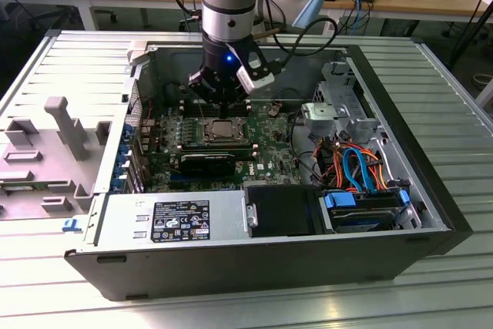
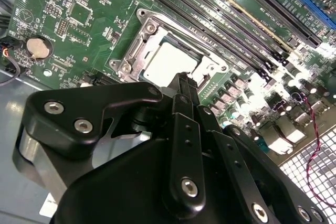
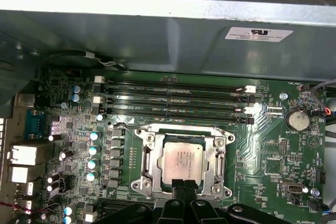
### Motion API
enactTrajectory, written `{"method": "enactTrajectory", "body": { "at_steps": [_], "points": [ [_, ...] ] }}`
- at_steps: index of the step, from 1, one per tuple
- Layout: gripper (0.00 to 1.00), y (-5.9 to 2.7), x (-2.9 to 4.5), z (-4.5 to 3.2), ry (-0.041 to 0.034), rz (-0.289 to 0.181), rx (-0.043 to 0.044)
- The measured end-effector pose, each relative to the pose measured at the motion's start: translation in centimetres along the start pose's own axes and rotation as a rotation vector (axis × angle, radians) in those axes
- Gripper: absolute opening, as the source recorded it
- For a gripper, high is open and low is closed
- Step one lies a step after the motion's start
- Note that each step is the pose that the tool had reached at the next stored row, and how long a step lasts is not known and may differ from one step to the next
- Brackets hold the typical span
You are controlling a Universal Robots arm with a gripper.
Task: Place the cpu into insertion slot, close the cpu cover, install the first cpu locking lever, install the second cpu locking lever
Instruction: 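Install the first cpu locking lever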
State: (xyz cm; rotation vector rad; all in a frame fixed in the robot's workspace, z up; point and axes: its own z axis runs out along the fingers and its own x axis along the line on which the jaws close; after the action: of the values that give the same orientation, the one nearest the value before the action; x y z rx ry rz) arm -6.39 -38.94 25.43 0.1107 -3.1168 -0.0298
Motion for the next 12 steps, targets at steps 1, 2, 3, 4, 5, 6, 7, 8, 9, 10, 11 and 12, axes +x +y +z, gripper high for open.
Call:
{"method": "enactTrajectory", "body": {
  "at_steps": [1, 2, 3, 4, 5, 6, 7, 8, 9, 10, 11, 12],
  "points": [
    [0.11, 0.0, 0.02, 0.0, -0.0001, 0.0, 0.0001],
    [0.11, 0.0, 0.03, 0.0, 0.0, 0.0, 0.0001],
    [0.11, 0.0, 0.04, 0.0, 0.0, 0.0, 0.0],
    [0.11, 0.0, 0.05, 0.0, 0.0, 0.0, 0.0],
    [0.11, 0.01, 0.08, 0.0, 0.0, 0.0, 0.0001],
    [0.11, 0.01, 0.16, 0.0, 0.0, 0.0, 0.0],
    [0.11, 0.02, 0.21, 0.0, 0.0, 0.0, 0.0],
    [0.11, 0.02, 0.27, 0.0, 0.0, 0.0, 0.0001],
    [0.11, 0.02, 0.29, 0.01, 0.0, 0.0, 0.0001],
    [0.11, 0.02, 0.31, 0.01, 0.0, 0.0, 0.0],
    [0.11, 0.02, 0.34, 0.01, 0.0, 0.0, 0.0],
    [0.11, 0.03, 0.36, 0.01, 0.0, 0.0, 0.0]
  ]
}}
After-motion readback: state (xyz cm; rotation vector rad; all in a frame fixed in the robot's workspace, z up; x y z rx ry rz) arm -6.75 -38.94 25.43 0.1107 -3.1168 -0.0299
